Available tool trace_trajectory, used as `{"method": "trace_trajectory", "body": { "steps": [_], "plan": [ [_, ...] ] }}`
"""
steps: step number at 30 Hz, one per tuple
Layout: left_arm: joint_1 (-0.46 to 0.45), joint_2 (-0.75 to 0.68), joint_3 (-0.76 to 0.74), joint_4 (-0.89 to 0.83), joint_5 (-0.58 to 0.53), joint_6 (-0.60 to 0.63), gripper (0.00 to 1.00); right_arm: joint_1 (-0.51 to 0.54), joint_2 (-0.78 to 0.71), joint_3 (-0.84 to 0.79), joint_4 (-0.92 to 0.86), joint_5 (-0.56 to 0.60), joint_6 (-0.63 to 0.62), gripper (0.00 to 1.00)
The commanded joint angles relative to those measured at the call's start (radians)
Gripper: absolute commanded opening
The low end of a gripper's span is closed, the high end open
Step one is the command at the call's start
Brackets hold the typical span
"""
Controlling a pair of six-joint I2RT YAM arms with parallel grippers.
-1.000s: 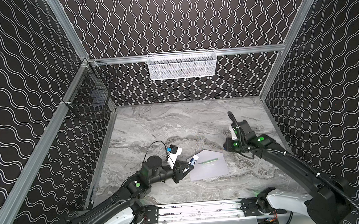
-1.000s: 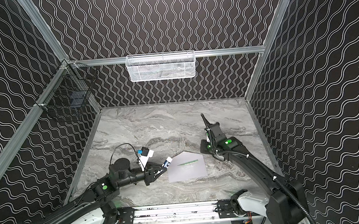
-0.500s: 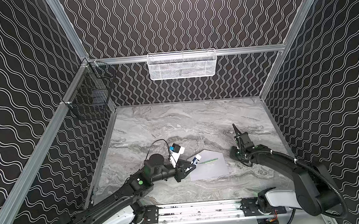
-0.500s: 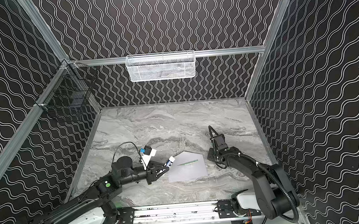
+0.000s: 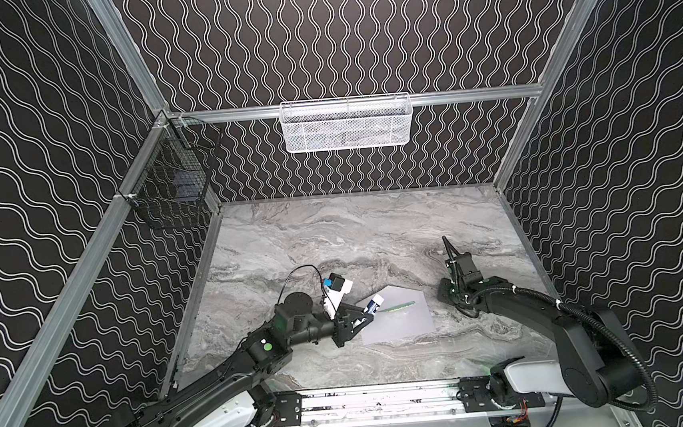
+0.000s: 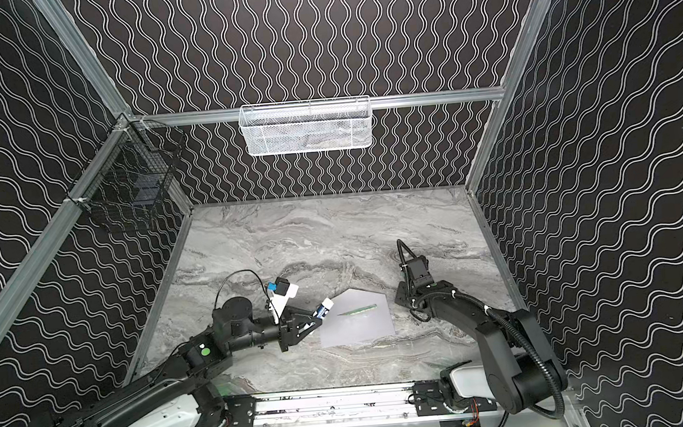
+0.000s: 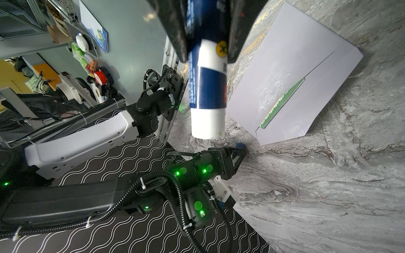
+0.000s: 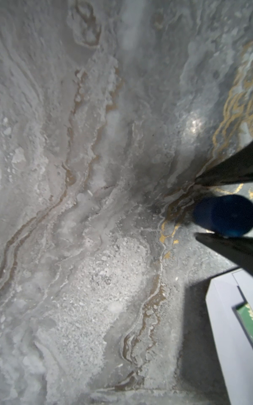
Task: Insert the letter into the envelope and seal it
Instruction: 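Carry the blue cap away and set it on the table with the right gripper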
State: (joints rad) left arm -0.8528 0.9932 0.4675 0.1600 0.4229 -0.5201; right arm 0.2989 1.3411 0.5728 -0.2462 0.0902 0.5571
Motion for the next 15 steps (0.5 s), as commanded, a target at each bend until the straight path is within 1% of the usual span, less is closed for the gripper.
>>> {"method": "trace_trajectory", "body": {
  "steps": [1, 5, 7, 9, 11, 12, 13, 15],
  "plan": [
    [0.000, 0.007, 0.022, 0.015, -0.007, 0.017, 0.00, -0.006, -0.009, 0.020, -0.016, -0.041, -0.006, 0.44],
    [0.000, 0.010, 0.034, 0.044, -0.037, 0.002, 0.00, -0.024, -0.065, 0.054, -0.077, -0.050, -0.018, 0.52],
    [0.000, 0.014, 0.030, 0.092, -0.052, -0.023, 0.00, -0.044, -0.120, 0.088, -0.135, -0.074, -0.042, 0.56],
    [-0.001, 0.032, 0.023, 0.150, -0.051, -0.046, 0.00, -0.051, -0.178, 0.112, -0.174, -0.069, -0.072, 0.60],
    [0.000, 0.054, 0.032, 0.183, -0.039, -0.050, 0.00, -0.054, -0.210, 0.145, -0.218, -0.090, -0.096, 0.60],
    [0.000, 0.071, 0.038, 0.195, -0.033, -0.052, 0.00, -0.055, -0.221, 0.174, -0.251, -0.140, -0.115, 0.60],
    [0.000, 0.083, 0.043, 0.213, -0.027, -0.054, 0.00, -0.055, -0.241, 0.190, -0.257, -0.233, -0.131, 0.60],
    [0.000, 0.103, 0.041, 0.272, -0.020, -0.070, 0.00, -0.055, -0.319, 0.180, -0.189, -0.495, -0.118, 0.61]
  ]
}}
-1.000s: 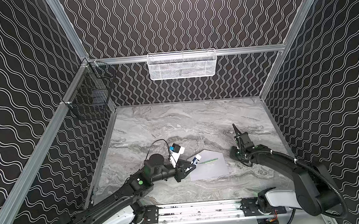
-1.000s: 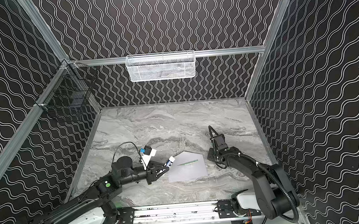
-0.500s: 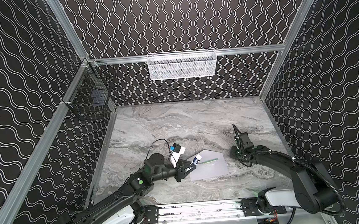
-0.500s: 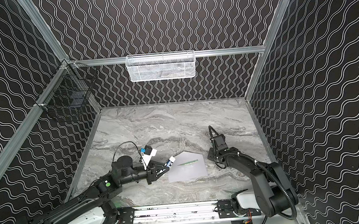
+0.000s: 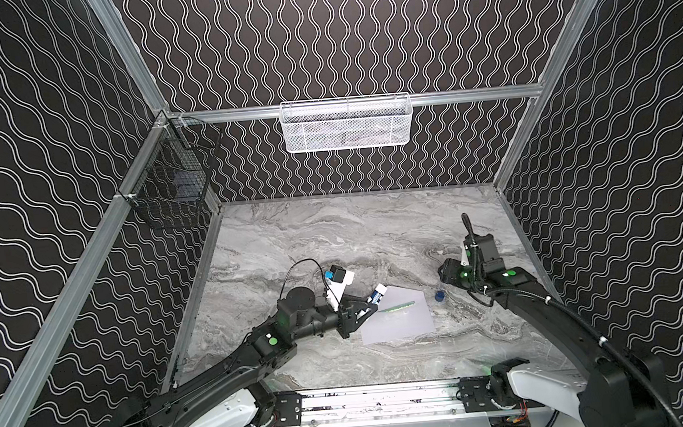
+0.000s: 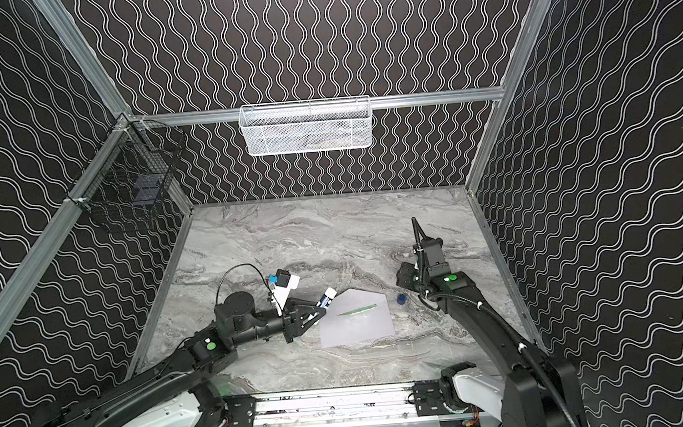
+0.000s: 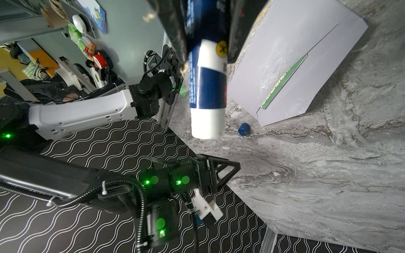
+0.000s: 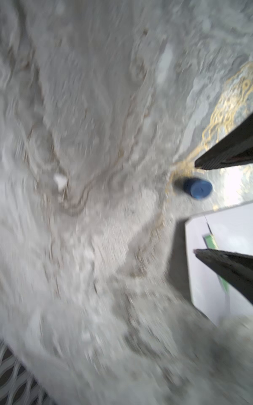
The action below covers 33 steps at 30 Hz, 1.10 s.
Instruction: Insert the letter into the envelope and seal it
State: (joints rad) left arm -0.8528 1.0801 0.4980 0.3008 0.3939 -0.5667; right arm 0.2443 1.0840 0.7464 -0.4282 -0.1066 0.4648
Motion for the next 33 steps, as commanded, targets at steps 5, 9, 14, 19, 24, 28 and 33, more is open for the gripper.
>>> {"method": "trace_trajectory", "body": {
  "steps": [5, 9, 14, 19, 24, 28, 33],
  "plan": [
    [-0.003, 0.047, -0.001, 0.281, 0.019, -0.059, 0.00, 0.001, -0.249, -0.107, 0.465, -0.796, 0.247, 0.69],
    [-0.006, 0.043, -0.015, 0.346, 0.012, -0.057, 0.00, 0.020, -0.291, -0.136, 0.726, -0.910, 0.428, 0.78],
    [-0.019, 0.060, -0.013, 0.398, -0.003, -0.073, 0.00, 0.124, -0.283, -0.147, 0.855, -0.845, 0.471, 0.89],
    [-0.038, 0.056, -0.020, 0.394, -0.005, -0.073, 0.00, 0.254, -0.221, -0.091, 0.742, -0.764, 0.361, 0.89],
    [-0.047, 0.050, -0.020, 0.389, -0.015, -0.067, 0.00, 0.308, -0.149, -0.098, 0.871, -0.734, 0.402, 0.72],
    [-0.052, 0.056, -0.018, 0.380, -0.015, -0.066, 0.00, 0.337, -0.105, -0.091, 0.944, -0.723, 0.431, 0.57],
    [-0.056, 0.048, -0.018, 0.368, -0.027, -0.060, 0.00, 0.378, -0.087, -0.079, 0.953, -0.713, 0.429, 0.47]
  ]
}}
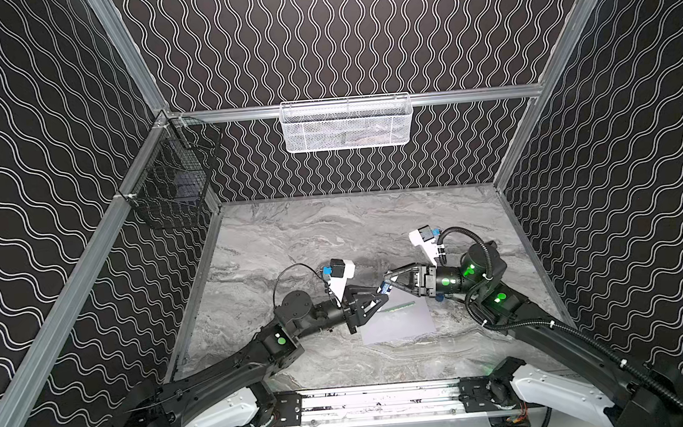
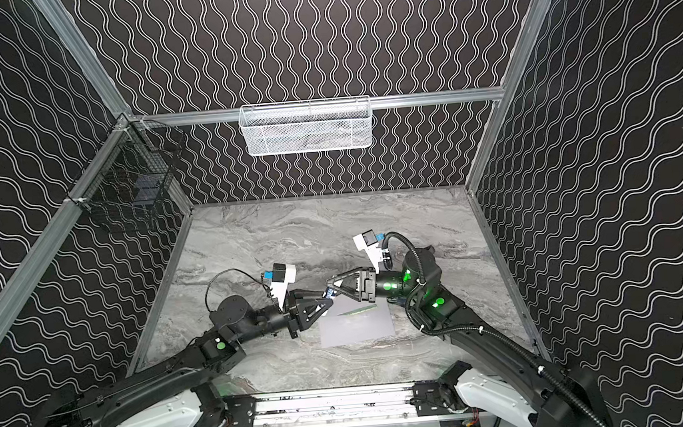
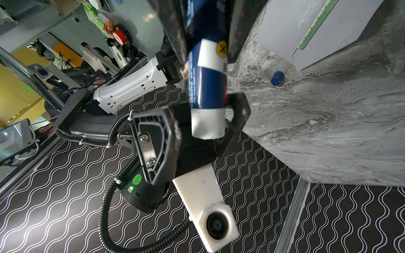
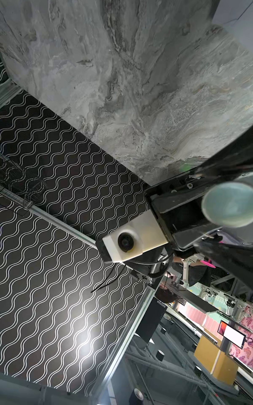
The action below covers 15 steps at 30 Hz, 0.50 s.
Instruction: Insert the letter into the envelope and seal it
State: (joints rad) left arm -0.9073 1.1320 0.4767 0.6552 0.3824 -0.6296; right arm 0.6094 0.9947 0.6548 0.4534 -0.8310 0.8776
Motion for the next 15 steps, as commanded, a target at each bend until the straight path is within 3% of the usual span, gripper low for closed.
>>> {"method": "trace_trajectory", "body": {
  "steps": [1, 5, 12, 15],
  "plan": [
    [-0.002, -0.007, 0.002, 0.011, -0.018, 0.005, 0.00, 0.015, 0.001, 0.011, 0.068, 0.014, 0.015, 0.45],
    [-0.002, -0.003, -0.003, 0.017, -0.023, 0.006, 0.00, 0.019, -0.009, 0.012, 0.049, 0.027, 0.009, 0.36],
    [-0.004, 0.014, 0.005, 0.012, -0.008, 0.008, 0.00, 0.021, 0.001, 0.055, -0.012, 0.030, -0.013, 0.11],
    [-0.004, -0.002, 0.026, -0.042, 0.003, 0.028, 0.15, 0.020, 0.000, 0.098, -0.103, 0.030, -0.051, 0.00]
  ]
}}
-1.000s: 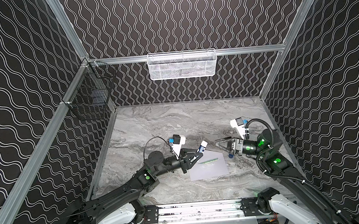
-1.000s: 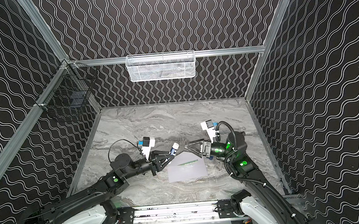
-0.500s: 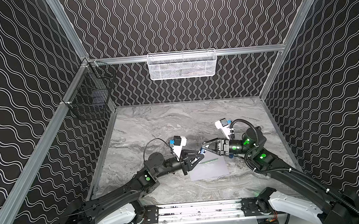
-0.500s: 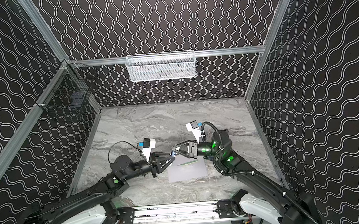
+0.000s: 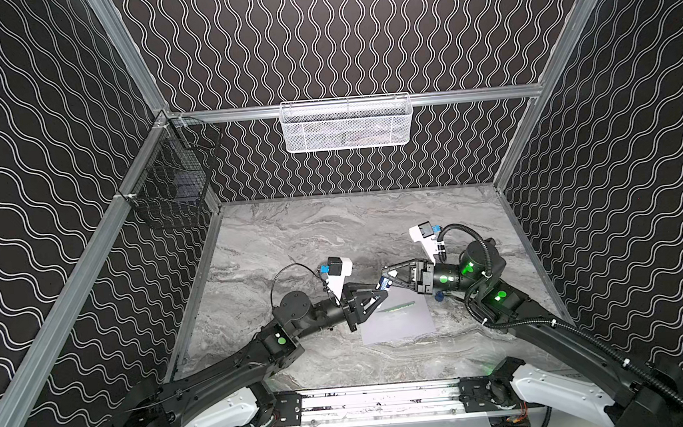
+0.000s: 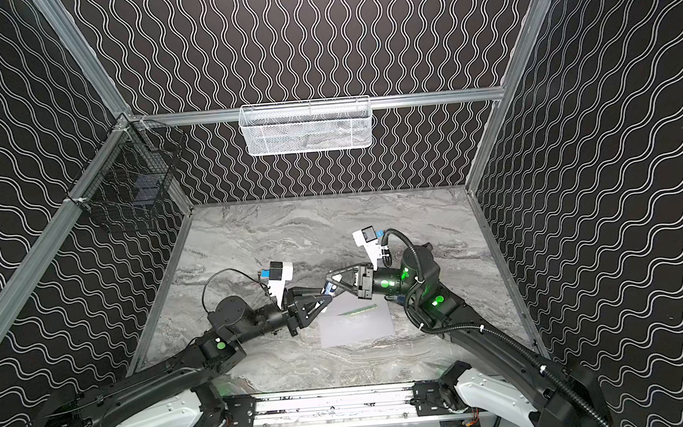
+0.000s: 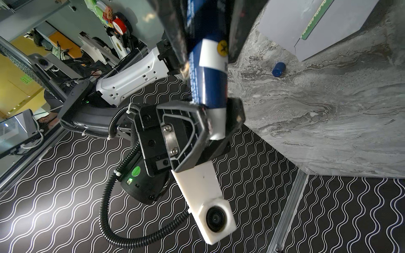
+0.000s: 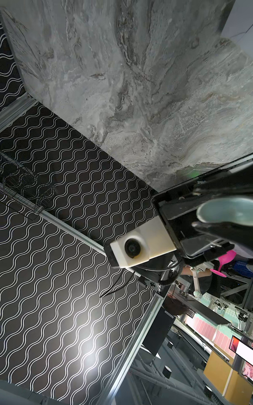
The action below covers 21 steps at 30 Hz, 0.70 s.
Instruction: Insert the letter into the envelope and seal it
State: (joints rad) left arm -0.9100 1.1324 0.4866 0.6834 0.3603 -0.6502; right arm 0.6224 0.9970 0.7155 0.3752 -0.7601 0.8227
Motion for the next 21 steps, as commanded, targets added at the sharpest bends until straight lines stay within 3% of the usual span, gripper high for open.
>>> {"method": "trace_trajectory", "body": {
  "steps": [1, 6, 9, 14, 21],
  "plan": [
    [-0.001, -0.011, 0.025, -0.101, 0.029, 0.062, 0.21, 0.007, -0.002, 0.055, -0.073, -0.041, -0.022, 0.00],
    [-0.001, -0.073, 0.067, -0.299, 0.018, 0.138, 0.55, 0.005, 0.006, 0.179, -0.425, 0.002, -0.278, 0.00],
    [0.000, -0.129, 0.081, -0.390, 0.007, 0.177, 0.67, 0.004, 0.039, 0.261, -0.616, 0.023, -0.427, 0.00],
    [0.000, -0.184, 0.105, -0.489, 0.058, 0.237, 0.69, 0.005, 0.104, 0.377, -0.820, 0.000, -0.612, 0.00],
    [0.000, -0.144, 0.120, -0.478, 0.167, 0.212, 0.68, 0.005, 0.138, 0.455, -0.878, -0.036, -0.686, 0.00]
  ]
}}
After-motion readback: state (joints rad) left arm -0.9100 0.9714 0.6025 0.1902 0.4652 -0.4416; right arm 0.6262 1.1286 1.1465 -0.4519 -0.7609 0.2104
